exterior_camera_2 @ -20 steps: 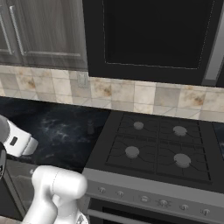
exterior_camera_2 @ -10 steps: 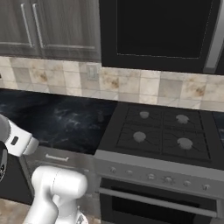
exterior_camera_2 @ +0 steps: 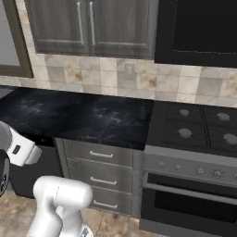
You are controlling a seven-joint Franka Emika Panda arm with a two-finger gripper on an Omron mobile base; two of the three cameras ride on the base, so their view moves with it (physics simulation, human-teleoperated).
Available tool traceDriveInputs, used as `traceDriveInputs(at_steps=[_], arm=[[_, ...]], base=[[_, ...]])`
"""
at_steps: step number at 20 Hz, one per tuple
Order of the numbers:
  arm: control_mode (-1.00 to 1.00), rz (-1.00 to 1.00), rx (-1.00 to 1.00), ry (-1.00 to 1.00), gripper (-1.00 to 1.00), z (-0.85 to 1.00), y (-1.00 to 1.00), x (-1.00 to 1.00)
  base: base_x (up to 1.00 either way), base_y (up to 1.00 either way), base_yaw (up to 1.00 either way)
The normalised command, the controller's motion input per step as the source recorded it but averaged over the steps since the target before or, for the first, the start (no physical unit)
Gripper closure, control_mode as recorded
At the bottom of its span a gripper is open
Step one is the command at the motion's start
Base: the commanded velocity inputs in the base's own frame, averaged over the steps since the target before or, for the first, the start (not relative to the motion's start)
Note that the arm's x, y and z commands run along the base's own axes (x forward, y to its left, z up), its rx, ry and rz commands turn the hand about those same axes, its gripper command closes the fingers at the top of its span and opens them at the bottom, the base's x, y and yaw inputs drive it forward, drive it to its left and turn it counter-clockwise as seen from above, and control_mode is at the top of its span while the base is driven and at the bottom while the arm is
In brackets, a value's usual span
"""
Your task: Collect the turmeric, ketchup, and shaker from the cabinet and place them next to the stove.
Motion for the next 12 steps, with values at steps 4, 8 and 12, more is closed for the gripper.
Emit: traceDriveInputs(at_steps=[4,8,12], arm=[[1.00,0.00,0.00,0.00,-1.00,0.00,0.00,0.00],[1.00,0.00,0.00,0.00,-1.00,0.00,0.00,0.00],[1.00,0.00,0.00,0.00,-1.00,0.00,0.00,0.00]], base=[[-0.32,1.00,0.00],[-0.21,1.00,0.00],[-0.13,1.00,-0.01]])
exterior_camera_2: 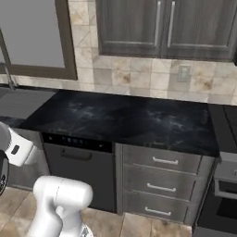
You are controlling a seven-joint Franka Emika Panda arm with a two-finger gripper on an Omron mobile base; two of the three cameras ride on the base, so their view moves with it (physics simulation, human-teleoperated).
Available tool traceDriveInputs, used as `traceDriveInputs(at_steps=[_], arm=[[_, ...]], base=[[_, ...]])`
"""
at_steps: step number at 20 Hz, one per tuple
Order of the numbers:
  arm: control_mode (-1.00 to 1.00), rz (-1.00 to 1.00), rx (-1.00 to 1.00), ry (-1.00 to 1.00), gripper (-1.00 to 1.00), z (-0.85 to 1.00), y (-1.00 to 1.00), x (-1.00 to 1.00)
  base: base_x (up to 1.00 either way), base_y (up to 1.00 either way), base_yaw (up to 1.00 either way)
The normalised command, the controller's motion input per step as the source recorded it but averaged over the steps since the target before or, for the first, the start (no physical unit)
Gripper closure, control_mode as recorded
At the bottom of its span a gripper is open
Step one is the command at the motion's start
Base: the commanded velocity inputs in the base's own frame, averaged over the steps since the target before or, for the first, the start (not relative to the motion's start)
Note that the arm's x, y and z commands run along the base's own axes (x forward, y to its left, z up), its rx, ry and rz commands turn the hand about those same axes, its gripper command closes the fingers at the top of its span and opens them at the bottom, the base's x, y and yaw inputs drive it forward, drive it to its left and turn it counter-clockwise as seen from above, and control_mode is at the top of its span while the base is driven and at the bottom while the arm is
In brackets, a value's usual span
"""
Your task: Collect the turmeric, ketchup, and shaker from the cabinet and place them next to the stove.
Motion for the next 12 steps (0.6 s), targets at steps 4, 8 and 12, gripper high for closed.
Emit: traceDriveInputs(at_steps=[4,8,12], arm=[[1.00,0.00,0.00,0.00,-1.00,0.00,0.00,0.00],[1.00,0.00,0.00,0.00,-1.00,0.00,0.00,0.00],[1.00,0.00,0.00,0.00,-1.00,0.00,0.00,0.00]], base=[[-0.15,0.97,0.00],[-0.20,0.95,0.00],[-0.27,0.99,0.00]])
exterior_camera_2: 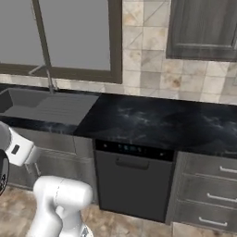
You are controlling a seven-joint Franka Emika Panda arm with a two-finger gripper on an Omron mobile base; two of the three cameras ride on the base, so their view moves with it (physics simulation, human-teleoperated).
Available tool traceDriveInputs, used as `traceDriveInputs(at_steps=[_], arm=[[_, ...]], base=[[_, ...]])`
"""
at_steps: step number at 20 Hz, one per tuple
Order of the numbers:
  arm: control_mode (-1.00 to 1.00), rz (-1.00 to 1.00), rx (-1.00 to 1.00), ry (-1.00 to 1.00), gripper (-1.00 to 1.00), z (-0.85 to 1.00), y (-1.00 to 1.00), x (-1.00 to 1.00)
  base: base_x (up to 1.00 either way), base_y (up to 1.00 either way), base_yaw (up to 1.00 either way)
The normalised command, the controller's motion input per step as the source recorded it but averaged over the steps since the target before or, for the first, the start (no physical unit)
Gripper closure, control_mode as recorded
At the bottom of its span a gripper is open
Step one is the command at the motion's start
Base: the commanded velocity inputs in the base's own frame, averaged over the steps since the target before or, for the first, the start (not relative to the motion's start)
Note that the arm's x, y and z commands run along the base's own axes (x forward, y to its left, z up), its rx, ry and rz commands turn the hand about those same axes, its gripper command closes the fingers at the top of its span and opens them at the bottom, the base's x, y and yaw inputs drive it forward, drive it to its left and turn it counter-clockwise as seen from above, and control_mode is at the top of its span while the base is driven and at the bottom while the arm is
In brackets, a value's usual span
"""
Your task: Collect the turmeric, ketchup, and shaker from the cabinet and place them next to the stove.
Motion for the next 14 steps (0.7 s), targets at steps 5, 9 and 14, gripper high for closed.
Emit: traceDriveInputs(at_steps=[5,9,14], arm=[[1.00,0.00,0.00,0.00,-1.00,0.00,0.00,0.00],[1.00,0.00,0.00,0.00,-1.00,0.00,0.00,0.00],[1.00,0.00,0.00,0.00,-1.00,0.00,0.00,0.00]], base=[[-0.43,1.00,0.00],[-0.42,1.00,0.00],[-0.39,1.00,0.00]])
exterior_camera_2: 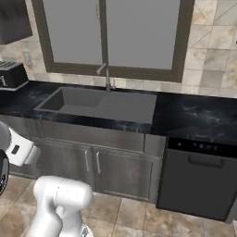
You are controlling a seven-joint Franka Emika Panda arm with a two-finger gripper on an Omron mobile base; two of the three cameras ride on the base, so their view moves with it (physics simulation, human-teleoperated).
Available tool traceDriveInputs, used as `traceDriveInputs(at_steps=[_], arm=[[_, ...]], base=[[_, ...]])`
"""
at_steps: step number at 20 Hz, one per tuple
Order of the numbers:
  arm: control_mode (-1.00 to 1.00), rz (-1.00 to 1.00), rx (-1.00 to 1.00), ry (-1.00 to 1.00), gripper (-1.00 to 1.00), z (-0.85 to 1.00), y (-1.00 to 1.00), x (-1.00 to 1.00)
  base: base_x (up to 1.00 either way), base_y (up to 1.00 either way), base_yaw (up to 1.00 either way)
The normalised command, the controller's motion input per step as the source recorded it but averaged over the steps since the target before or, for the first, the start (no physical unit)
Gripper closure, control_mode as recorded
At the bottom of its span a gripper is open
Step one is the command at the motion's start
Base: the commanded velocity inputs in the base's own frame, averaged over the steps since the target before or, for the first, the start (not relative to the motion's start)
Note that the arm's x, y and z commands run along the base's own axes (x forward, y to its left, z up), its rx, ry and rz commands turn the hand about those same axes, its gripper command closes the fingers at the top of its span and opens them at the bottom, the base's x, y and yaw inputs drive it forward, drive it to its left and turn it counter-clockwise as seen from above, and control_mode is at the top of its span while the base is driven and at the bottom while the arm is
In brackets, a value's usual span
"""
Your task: Collect the turmeric, ketchup, and shaker from the cabinet and place them next to the stove.
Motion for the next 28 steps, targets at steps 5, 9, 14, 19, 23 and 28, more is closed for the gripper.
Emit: traceDriveInputs(at_steps=[5,9,14,19,23,28], arm=[[1.00,0.00,0.00,0.00,-1.00,0.00,0.00,0.00],[1.00,0.00,0.00,0.00,-1.00,0.00,0.00,0.00],[1.00,0.00,0.00,0.00,-1.00,0.00,0.00,0.00],[1.00,0.00,0.00,0.00,-1.00,0.00,0.00,0.00],[1.00,0.00,0.00,0.00,-1.00,0.00,0.00,0.00],[1.00,0.00,0.00,0.00,-1.00,0.00,0.00,0.00]], base=[[-0.39,1.00,0.00],[-0.37,1.00,0.00],[-0.38,1.00,0.00],[-0.38,0.99,0.00],[-0.35,0.98,0.00],[-0.35,0.98,0.00]])
